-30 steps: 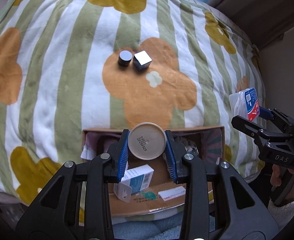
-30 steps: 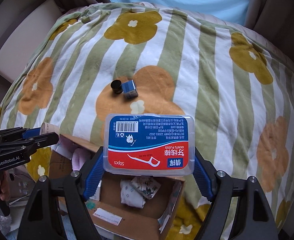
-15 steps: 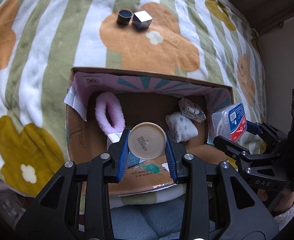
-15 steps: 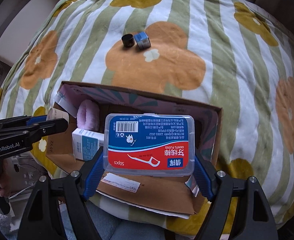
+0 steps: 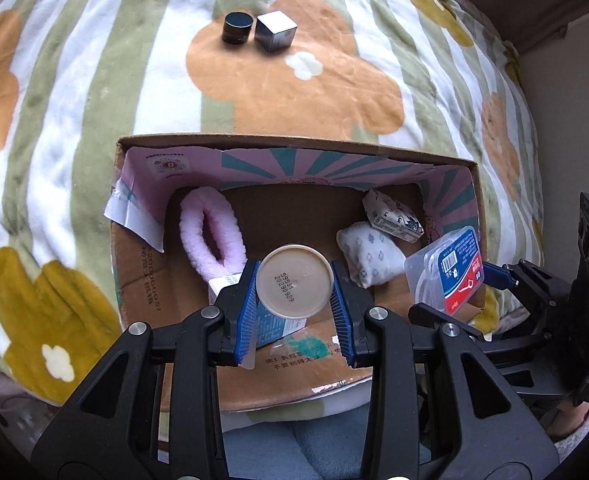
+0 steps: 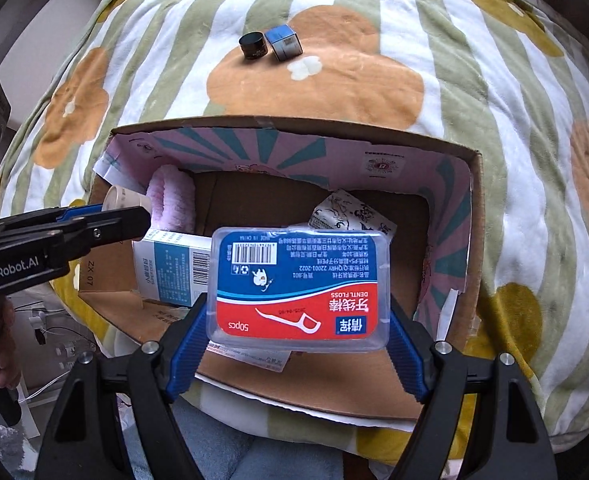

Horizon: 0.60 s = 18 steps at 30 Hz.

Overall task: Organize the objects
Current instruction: 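Lower lid and floss case into the cardboard box and open both tools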

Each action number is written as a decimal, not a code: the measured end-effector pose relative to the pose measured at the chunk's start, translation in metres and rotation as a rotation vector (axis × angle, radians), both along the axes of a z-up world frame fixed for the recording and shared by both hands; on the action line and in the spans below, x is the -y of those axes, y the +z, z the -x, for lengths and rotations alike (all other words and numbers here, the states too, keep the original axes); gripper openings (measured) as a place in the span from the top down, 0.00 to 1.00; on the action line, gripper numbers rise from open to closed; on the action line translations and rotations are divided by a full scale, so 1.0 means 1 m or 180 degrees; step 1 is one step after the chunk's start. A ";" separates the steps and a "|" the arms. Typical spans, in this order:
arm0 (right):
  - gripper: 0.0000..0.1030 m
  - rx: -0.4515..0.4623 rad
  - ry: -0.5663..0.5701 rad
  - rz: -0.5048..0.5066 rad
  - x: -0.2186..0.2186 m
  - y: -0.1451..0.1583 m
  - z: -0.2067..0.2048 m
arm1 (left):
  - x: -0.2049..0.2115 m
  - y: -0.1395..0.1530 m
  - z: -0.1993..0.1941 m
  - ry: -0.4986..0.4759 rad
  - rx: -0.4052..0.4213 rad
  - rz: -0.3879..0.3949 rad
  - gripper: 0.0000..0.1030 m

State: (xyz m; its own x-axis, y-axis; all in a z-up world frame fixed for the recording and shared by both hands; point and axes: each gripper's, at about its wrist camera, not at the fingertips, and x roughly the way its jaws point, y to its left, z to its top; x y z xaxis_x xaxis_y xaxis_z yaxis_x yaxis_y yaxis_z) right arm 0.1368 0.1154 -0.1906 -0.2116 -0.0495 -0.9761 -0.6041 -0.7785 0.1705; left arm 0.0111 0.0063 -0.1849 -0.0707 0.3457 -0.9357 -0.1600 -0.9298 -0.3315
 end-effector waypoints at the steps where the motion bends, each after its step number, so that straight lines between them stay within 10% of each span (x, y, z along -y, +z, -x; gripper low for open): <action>1: 0.26 -0.0009 0.0013 0.0027 0.001 0.000 0.000 | -0.002 0.001 0.000 -0.0032 -0.0016 0.0029 0.70; 6: 0.25 -0.0041 0.0056 0.0053 0.005 0.000 0.003 | -0.008 0.004 0.001 -0.0131 -0.0033 0.0131 0.59; 7: 0.24 -0.0055 0.0051 0.0055 0.005 0.000 0.003 | -0.009 0.004 0.001 -0.0139 -0.0029 0.0166 0.46; 8: 0.21 -0.0072 0.0045 0.0046 0.006 -0.001 0.003 | -0.010 0.004 0.001 -0.0152 -0.0037 0.0173 0.03; 10: 0.04 -0.0095 0.0027 -0.0038 0.007 -0.002 0.001 | -0.008 0.007 -0.001 -0.0146 -0.0107 0.0100 0.00; 18: 0.03 -0.0004 0.0231 -0.0216 0.015 -0.002 -0.009 | 0.006 0.005 -0.011 0.0016 -0.0029 0.0064 0.00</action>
